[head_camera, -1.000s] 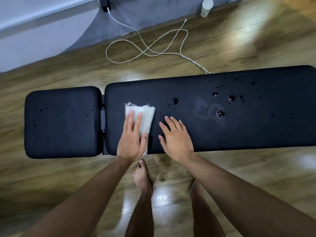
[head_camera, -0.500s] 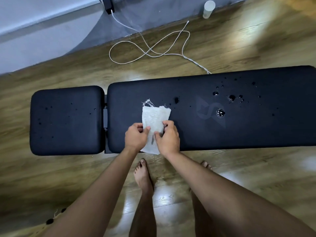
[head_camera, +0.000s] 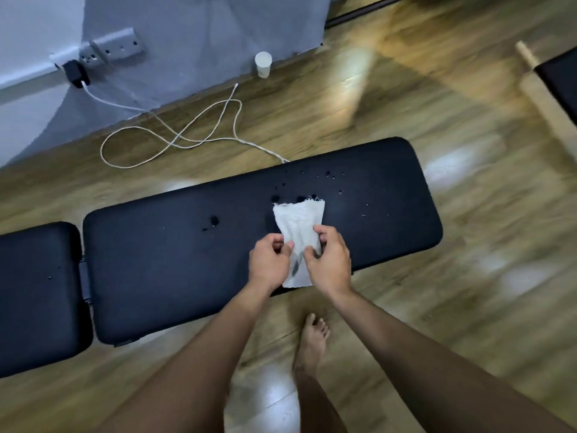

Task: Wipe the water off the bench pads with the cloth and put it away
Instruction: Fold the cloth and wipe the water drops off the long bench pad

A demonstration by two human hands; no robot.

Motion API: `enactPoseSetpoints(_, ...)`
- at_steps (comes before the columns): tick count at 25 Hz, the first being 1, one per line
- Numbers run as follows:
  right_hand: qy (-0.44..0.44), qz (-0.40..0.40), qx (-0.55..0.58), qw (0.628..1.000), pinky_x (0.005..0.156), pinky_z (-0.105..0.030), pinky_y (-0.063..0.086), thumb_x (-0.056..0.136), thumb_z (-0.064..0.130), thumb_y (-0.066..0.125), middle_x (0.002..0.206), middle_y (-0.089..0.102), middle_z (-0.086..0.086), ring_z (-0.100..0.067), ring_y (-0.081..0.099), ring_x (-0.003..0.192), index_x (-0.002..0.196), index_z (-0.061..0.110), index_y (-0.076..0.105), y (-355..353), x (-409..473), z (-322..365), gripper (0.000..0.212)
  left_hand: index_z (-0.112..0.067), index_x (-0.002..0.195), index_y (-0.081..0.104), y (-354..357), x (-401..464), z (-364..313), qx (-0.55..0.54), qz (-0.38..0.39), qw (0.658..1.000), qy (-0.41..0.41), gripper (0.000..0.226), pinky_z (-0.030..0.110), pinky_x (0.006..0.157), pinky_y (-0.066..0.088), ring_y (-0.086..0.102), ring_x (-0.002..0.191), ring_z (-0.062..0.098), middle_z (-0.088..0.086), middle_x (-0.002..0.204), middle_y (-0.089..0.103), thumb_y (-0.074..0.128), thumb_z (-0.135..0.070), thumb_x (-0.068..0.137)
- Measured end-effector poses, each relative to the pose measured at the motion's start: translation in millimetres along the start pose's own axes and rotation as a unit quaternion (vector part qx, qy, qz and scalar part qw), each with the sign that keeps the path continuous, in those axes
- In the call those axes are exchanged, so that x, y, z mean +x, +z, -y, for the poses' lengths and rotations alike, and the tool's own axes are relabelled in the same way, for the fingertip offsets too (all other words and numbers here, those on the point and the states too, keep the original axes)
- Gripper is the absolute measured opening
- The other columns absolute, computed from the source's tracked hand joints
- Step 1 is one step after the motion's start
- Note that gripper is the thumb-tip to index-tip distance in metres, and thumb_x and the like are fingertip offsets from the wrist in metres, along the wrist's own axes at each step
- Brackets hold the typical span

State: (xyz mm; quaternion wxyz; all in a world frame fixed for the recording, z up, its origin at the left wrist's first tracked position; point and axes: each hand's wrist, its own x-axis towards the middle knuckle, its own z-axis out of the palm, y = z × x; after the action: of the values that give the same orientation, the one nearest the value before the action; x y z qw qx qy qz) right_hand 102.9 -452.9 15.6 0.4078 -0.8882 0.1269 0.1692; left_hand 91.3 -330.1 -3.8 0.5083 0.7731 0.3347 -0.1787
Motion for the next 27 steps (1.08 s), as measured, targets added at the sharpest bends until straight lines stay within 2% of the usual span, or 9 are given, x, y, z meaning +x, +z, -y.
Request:
enactPoseSetpoints(4,-0.001,-0.052,-0.011,0.999,0.092,-0.034,0.047,0.086,0.007,0.066,0.118,0.06,-0.007,-0.02,0.057,0.107,0.128,0.011,0.058,-71,37,-48,0.043,-0.015,0.095,0.065,84,1,-49,0.03,0.038,0.998,0.038,0.01,0.02,0.074,0.041,0.06,0.08,0.011,-0.008,0.084,0.066,0.065,-0.024,0.097)
enactPoseSetpoints(6,0.005,-0.075,-0.012,0.997,0.092,-0.033,0.047,0.086,0.006,0.065,0.119,0.059,-0.009,-0.021,0.057,0.107,0.127,0.009,0.057,-99,54,-76,0.042,-0.016,0.099,0.066,123,2,-68,0.049,0.055,0.996,0.052,0.01,0.021,0.075,0.042,0.061,0.081,0.011,-0.011,0.082,0.064,0.064,-0.025,0.097)
enactPoseSetpoints(10,0.01,-0.092,-0.027,0.995,0.09,-0.031,0.044,0.089,0.006,0.061,0.124,0.056,-0.012,-0.025,0.057,0.109,0.13,0.007,0.055,-129,85,-117,0.041,-0.014,0.124,0.064,171,8,-86,0.13,0.094,0.982,0.103,0.028,0.028,0.09,0.05,0.065,0.105,0.018,-0.001,0.112,0.069,0.059,-0.027,0.1)
enactPoseSetpoints(12,0.015,-0.084,-0.042,0.995,0.091,-0.031,0.042,0.092,0.008,0.057,0.128,0.054,-0.012,-0.027,0.056,0.112,0.133,0.008,0.053,-132,98,-127,0.041,-0.014,0.134,0.058,181,9,-83,0.216,0.092,0.958,0.162,0.037,0.037,0.097,0.049,0.058,0.117,0.022,0.002,0.126,0.063,0.053,-0.029,0.101)
enactPoseSetpoints(16,-0.053,-0.125,-0.144,0.98,0.098,-0.045,0.045,0.092,0.013,0.056,0.141,0.046,-0.013,-0.032,0.047,0.12,0.138,0.011,0.05,-119,96,-129,0.047,-0.015,0.137,0.055,173,12,-65,0.371,0.005,0.882,0.29,0.041,0.037,0.103,0.04,0.046,0.127,0.025,0.004,0.139,0.053,0.052,-0.028,0.099)
enactPoseSetpoints(19,-0.119,-0.109,-0.239,0.958,0.104,-0.047,0.039,0.094,0.025,0.058,0.158,0.032,-0.015,-0.036,0.038,0.138,0.148,0.017,0.042,-109,87,-133,0.058,-0.014,0.146,0.048,163,17,-50,0.434,-0.024,0.84,0.326,0.05,0.044,0.113,0.037,0.041,0.14,0.03,0.01,0.153,0.045,0.051,-0.028,0.098)
enactPoseSetpoints(22,-0.149,-0.056,-0.297,0.941,0.118,-0.05,0.029,0.099,0.033,0.05,0.165,0.018,-0.014,-0.034,0.02,0.151,0.156,0.019,0.03,-103,89,-145,0.061,-0.014,0.157,0.034,161,28,-35,0.498,0.003,0.793,0.35,0.059,0.05,0.122,0.027,0.028,0.151,0.034,0.014,0.164,0.029,0.034,-0.037,0.102)
enactPoseSetpoints(24,-0.156,-0.039,-0.324,0.932,0.123,-0.05,0.021,0.101,0.033,0.045,0.166,0.011,-0.012,-0.032,0.011,0.154,0.158,0.02,0.022,-99,93,-154,0.063,-0.015,0.16,0.025,165,35,-24,0.513,0.01,0.779,0.361,0.062,0.052,0.125,0.021,0.018,0.155,0.033,0.014,0.167,0.018,0.025,-0.041,0.104)
enactPoseSetpoints(27,-0.157,-0.038,-0.341,0.926,0.124,-0.05,0.017,0.1,0.031,0.042,0.167,0.007,-0.012,-0.031,0.006,0.154,0.159,0.018,0.016,-93,100,-162,0.065,-0.016,0.161,0.02,171,44,-9,0.508,-0.015,0.772,0.382,0.063,0.051,0.126,0.013,0.012,0.156,0.031,0.013,0.168,0.014,0.024,-0.042,0.104)
